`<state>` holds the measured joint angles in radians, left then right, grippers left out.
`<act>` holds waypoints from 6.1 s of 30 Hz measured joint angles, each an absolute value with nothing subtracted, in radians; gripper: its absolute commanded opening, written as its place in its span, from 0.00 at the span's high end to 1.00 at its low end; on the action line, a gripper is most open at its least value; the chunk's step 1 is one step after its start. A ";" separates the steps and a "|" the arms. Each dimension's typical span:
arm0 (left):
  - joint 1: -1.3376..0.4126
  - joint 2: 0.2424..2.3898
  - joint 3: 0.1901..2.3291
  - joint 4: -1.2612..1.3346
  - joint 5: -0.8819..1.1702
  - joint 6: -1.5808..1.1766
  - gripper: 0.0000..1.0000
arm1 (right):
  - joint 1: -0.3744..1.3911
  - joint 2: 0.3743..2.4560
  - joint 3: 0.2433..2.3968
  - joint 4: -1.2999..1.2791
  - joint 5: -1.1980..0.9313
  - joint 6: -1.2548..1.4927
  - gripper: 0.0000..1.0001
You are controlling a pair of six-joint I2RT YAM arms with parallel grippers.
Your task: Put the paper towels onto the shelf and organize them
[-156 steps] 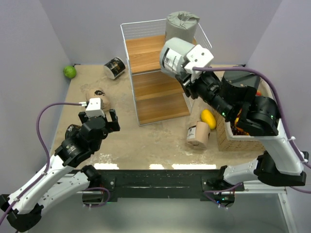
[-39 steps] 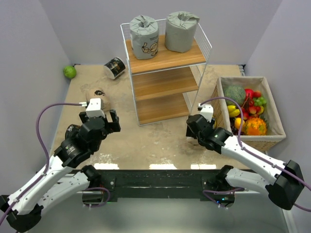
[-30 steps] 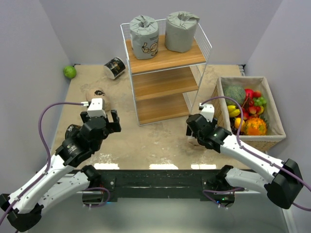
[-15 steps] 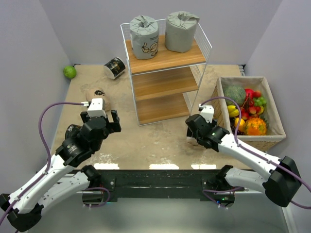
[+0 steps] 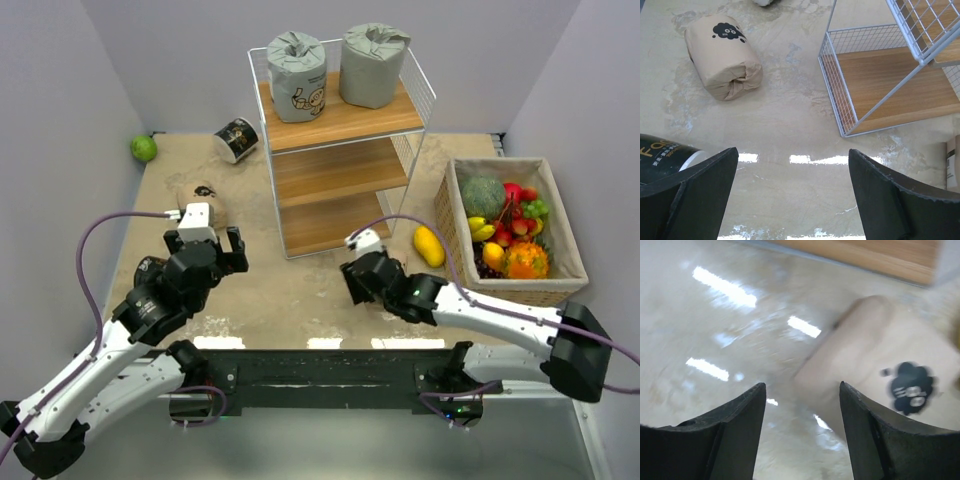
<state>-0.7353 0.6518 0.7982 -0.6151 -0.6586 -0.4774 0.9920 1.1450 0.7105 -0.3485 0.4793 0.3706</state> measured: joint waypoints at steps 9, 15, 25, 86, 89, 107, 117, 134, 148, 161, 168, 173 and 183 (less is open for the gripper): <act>-0.735 0.627 0.798 -0.614 -0.659 -0.478 0.03 | 1.251 1.341 0.850 -0.411 0.521 0.322 0.30; -0.735 0.637 0.798 -0.618 -0.665 -0.479 0.03 | 1.297 1.350 0.962 -0.480 0.749 0.130 0.26; -0.735 0.603 0.793 -0.616 -0.670 -0.478 0.04 | 1.298 1.293 0.859 -0.542 0.937 -0.286 0.23; -0.735 0.672 0.792 -0.616 -0.667 -0.478 0.04 | 1.106 1.527 0.720 -0.338 1.102 -0.299 0.39; -0.735 0.672 0.792 -0.616 -0.667 -0.478 0.04 | 1.103 1.533 0.715 -0.319 1.108 -0.306 0.45; -0.735 0.659 0.792 -0.617 -0.689 -0.478 0.04 | 1.265 1.412 0.832 -0.464 1.053 -0.171 0.62; -0.735 0.641 0.792 -0.618 -0.696 -0.479 0.04 | 1.316 1.386 1.122 -0.692 0.822 0.174 0.58; -0.735 0.659 0.792 -0.620 -0.696 -0.479 0.04 | 1.024 1.209 0.932 -0.649 0.558 0.606 0.53; -0.735 0.646 0.792 -0.622 -0.696 -0.479 0.04 | 0.921 1.076 0.835 -0.593 0.537 0.749 0.31; -0.735 0.637 0.792 -0.622 -0.696 -0.479 0.04 | 0.823 1.001 0.823 -0.653 0.507 0.783 0.34; -0.735 0.633 0.792 -0.623 -0.694 -0.479 0.04 | 0.791 1.016 0.794 -0.614 0.446 0.755 0.37; -0.735 0.620 0.792 -0.622 -0.690 -0.479 0.04 | 0.790 1.041 0.741 -0.571 0.399 0.751 0.40; -0.735 0.623 0.792 -0.622 -0.688 -0.479 0.04 | 0.790 1.065 0.722 -0.521 0.366 0.758 0.67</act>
<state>-0.7353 0.6231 0.7921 -0.6220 -0.6880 -0.4786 0.7898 1.0653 0.7219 -0.5205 0.3660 0.7578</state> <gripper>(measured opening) 0.963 0.378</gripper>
